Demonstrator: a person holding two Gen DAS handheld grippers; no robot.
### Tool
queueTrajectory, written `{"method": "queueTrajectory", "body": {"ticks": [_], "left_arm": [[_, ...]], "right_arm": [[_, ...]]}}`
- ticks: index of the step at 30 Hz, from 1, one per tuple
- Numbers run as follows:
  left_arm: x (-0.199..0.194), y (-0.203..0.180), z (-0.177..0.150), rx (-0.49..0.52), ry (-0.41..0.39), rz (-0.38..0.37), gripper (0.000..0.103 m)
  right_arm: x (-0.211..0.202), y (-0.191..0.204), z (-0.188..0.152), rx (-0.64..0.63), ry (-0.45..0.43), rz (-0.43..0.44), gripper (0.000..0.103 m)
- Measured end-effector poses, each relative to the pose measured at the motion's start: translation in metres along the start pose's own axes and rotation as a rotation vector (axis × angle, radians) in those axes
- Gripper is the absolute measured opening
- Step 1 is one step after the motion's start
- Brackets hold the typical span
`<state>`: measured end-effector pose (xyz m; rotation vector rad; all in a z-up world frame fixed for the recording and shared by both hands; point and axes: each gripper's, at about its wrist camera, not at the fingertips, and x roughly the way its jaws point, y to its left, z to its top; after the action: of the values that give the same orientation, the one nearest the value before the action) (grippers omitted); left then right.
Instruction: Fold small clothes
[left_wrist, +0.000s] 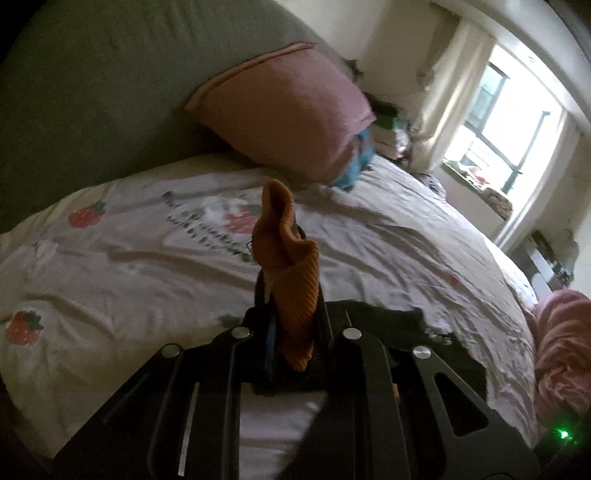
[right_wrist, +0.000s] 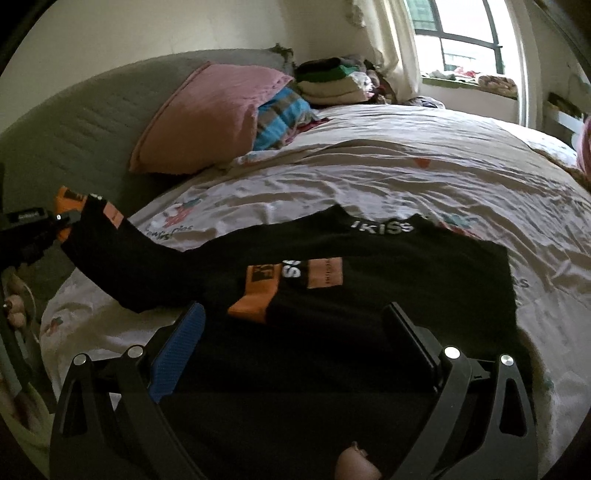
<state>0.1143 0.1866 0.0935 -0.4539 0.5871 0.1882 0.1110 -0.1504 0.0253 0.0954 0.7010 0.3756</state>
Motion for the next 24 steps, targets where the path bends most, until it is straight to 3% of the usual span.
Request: {"method": "queueTrajectory", "body": {"ticks": [15, 24], "left_arm": [[-0.002, -0.109, 0.001, 0.128, 0.058, -0.216, 0.008], [0.019, -0.156, -0.034, 0.182, 0.156, -0.317, 0.008]], "right_arm": [[-0.036, -0.061, -0.005, 0.122, -0.05, -0.043, 0.096], [-0.051, -0.106, -0.014, 0.202, -0.062, -0.099, 0.096]]}}
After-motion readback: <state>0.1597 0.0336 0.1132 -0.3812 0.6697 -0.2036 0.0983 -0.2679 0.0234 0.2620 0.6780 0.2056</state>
